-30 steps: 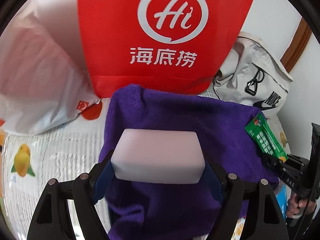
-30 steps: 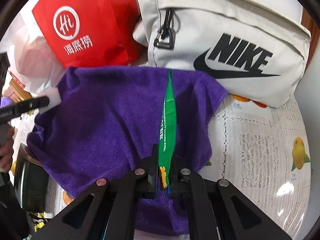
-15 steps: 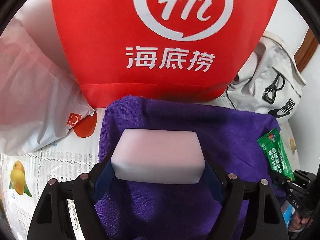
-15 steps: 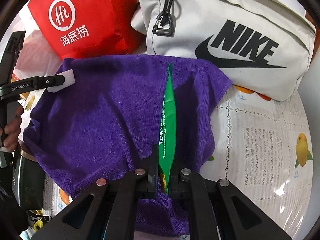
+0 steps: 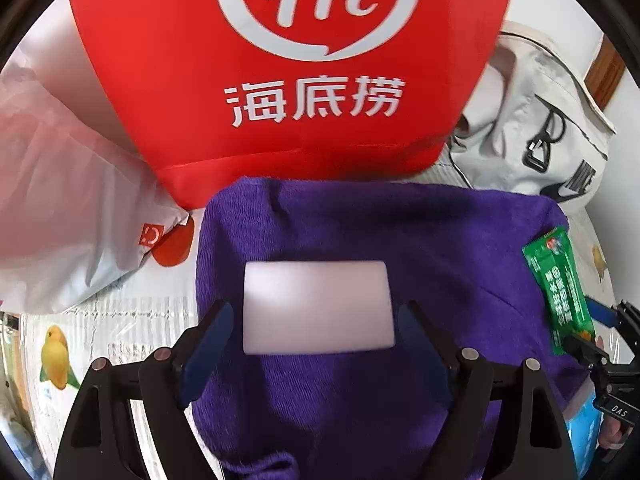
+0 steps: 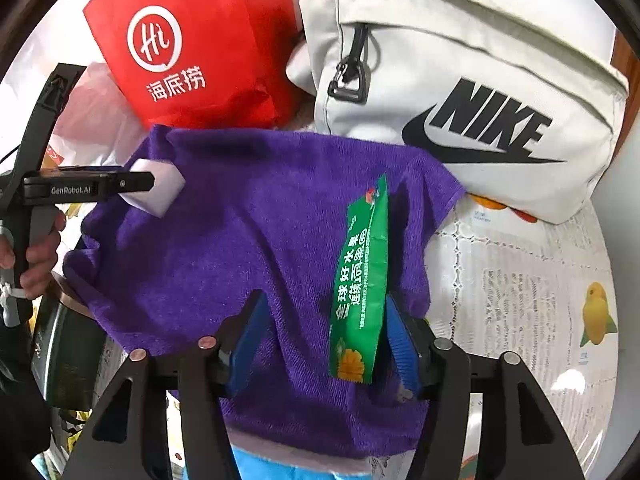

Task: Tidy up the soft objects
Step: 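Withdraw both grippers from the purple towel, then grasp the black strap of the yellow bag with the right gripper while the left approaches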

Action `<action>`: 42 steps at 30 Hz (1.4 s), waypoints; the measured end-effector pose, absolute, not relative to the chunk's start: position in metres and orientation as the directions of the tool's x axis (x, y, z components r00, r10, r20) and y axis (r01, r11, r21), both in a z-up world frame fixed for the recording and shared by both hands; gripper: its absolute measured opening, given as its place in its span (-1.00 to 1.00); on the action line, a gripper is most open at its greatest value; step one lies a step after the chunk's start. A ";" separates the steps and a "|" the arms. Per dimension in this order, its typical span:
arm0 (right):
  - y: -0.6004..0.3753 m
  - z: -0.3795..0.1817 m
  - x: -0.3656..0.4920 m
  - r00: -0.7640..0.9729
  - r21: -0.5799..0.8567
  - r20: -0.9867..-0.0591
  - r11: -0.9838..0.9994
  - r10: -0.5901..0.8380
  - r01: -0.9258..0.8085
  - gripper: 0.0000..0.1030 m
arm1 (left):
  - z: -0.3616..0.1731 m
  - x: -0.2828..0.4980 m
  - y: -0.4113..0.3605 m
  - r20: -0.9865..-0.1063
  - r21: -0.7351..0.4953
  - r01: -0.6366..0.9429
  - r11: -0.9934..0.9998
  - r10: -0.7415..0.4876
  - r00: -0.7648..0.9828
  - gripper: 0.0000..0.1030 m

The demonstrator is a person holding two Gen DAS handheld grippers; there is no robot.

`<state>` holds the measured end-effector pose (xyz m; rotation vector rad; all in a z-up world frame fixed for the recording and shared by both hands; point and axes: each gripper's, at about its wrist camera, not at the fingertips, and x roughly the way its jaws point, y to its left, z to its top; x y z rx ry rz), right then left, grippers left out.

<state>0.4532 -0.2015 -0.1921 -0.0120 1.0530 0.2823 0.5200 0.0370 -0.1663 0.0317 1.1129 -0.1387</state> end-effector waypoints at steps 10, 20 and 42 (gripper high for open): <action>-0.210 -0.168 0.418 0.483 0.119 -0.847 0.965 0.222 -0.235 0.36 | -0.139 0.478 0.045 -0.879 -0.020 0.099 0.995 -0.064 0.473 0.63; -0.204 -0.148 0.363 0.521 0.132 -0.817 0.960 0.246 -0.246 0.36 | -0.096 0.386 0.068 -0.802 -0.079 0.110 0.991 -0.129 0.583 0.63; -0.208 -0.113 0.197 0.610 0.117 -0.762 0.973 0.218 -0.201 0.62 | -0.092 0.194 0.076 -0.712 -0.245 0.117 0.962 -0.261 0.652 0.63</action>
